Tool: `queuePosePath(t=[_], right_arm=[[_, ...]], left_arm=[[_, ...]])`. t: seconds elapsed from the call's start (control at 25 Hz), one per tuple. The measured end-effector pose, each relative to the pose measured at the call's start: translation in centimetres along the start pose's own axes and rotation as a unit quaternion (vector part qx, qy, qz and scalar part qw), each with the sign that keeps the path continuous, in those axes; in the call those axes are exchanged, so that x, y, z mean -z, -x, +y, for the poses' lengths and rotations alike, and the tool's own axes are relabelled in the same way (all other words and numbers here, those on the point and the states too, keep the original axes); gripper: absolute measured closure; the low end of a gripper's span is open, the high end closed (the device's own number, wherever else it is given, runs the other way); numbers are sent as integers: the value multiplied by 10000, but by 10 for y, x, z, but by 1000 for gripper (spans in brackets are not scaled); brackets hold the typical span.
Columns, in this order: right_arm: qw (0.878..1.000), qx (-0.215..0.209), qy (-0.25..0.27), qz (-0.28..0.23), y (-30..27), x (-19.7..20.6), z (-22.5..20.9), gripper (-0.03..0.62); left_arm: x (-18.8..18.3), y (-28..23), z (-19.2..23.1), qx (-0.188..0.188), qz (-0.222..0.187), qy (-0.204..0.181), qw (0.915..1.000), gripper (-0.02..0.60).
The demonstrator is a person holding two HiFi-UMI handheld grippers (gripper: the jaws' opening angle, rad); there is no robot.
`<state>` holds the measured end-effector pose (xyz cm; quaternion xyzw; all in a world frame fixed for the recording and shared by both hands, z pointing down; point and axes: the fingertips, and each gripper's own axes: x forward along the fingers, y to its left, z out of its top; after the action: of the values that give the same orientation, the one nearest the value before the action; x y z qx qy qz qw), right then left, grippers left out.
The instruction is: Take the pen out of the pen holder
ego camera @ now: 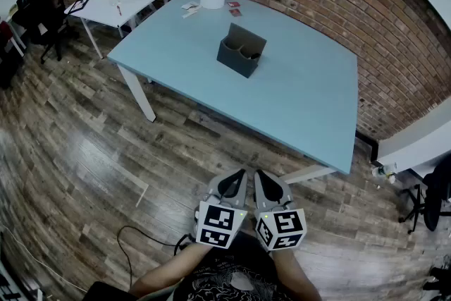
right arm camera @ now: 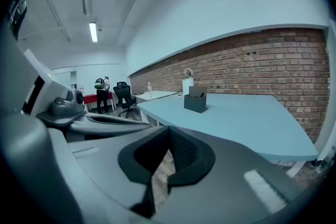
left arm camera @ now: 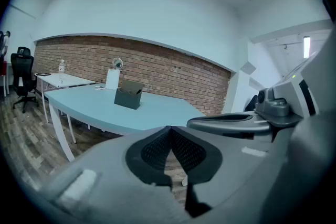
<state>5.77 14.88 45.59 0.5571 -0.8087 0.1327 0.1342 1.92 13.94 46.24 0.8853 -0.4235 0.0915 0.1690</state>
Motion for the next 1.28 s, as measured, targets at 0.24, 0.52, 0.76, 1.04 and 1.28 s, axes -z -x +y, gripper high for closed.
queuePosePath(t=[0.24,0.52,0.76,1.04,1.28], right_arm=[[10000,18,39,-26,-7,-5,7,591],[9999,11,50,-110,-23,-12,10,591],[9998,26,5,-191,-41,-20,2,591],[9997,56,-20,-235,-64,-30,-14,591],[9997,42,-24,-253,-89,-43,-28,591]], left_arm=[[-5,3,11,-23,-17,-36,10000,577],[-10,-1,24,-14,-27,-127,9999,577],[-19,-16,36,-4,-34,-241,9997,577],[-30,-39,46,37,-13,-325,9995,577],[-42,-63,60,25,17,-334,9994,577]])
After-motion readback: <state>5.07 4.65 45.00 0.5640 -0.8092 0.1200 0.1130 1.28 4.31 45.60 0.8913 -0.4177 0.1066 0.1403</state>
